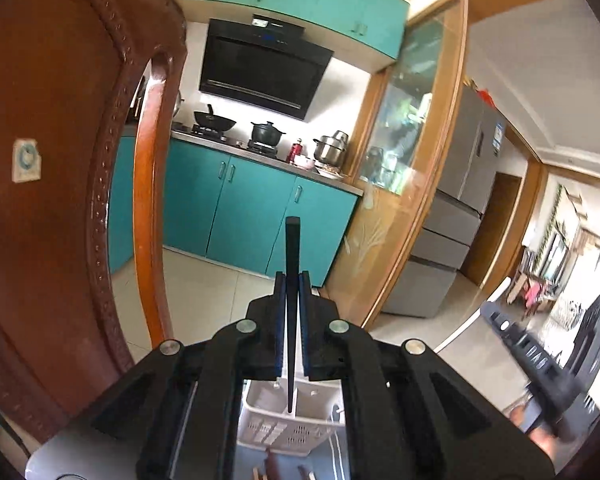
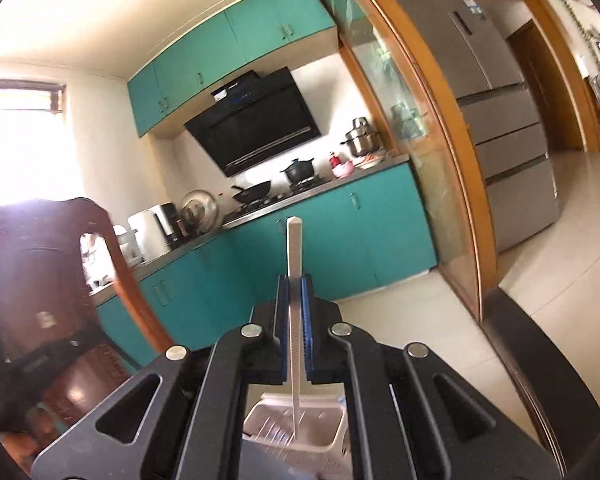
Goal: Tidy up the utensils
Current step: 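Carry both chopsticks over the white basket and lower them inside, then open both tools to release the chopsticks into the basket and withdraw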
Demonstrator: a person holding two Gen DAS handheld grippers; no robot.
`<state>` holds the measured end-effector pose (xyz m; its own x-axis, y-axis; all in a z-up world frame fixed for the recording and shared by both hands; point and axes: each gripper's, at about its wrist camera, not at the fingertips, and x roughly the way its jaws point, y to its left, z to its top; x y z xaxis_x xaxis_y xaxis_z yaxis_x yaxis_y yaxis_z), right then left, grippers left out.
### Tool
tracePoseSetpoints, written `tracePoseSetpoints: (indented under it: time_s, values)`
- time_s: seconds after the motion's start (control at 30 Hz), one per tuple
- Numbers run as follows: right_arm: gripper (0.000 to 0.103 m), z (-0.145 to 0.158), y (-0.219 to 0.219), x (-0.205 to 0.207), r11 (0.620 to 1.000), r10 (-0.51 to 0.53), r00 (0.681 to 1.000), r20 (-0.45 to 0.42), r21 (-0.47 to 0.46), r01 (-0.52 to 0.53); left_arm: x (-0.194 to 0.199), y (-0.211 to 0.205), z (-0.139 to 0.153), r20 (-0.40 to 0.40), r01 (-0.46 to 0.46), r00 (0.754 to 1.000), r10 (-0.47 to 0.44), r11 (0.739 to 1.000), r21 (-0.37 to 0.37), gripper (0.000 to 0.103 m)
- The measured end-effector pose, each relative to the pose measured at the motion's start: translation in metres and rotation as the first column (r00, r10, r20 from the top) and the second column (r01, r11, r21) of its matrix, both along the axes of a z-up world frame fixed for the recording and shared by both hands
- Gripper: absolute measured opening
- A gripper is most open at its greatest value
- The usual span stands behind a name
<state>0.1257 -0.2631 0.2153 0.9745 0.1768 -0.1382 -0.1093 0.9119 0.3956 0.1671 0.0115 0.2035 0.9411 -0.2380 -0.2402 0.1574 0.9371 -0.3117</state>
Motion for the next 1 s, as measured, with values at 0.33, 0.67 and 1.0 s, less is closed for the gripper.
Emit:
tracePoseSetpoints:
  time_s: [0.33, 0.67, 1.0]
  values:
    - [0.007, -0.089, 0.030, 0.054, 0.993, 0.031, 0.980, -0.197, -0.106, -0.052, 0.067, -0.002, -0.052, -0.140, -0.056, 0.989, 0.054, 0.998, -0.009, 0.007]
    - [0.049, -0.087, 0.010, 0.021, 0.987, -0.011, 0.984, -0.177, -0.158, -0.018, 0.079, -0.016, -0.078, -0.202, -0.047, 0.978, 0.057, 0.997, 0.053, 0.007]
    - [0.056, -0.152, -0.045, 0.032, 0.980, -0.127, 0.835, -0.535, -0.198, 0.022, 0.083, -0.027, -0.106, -0.262, -0.011, 0.964, 0.036, 0.995, 0.096, 0.007]
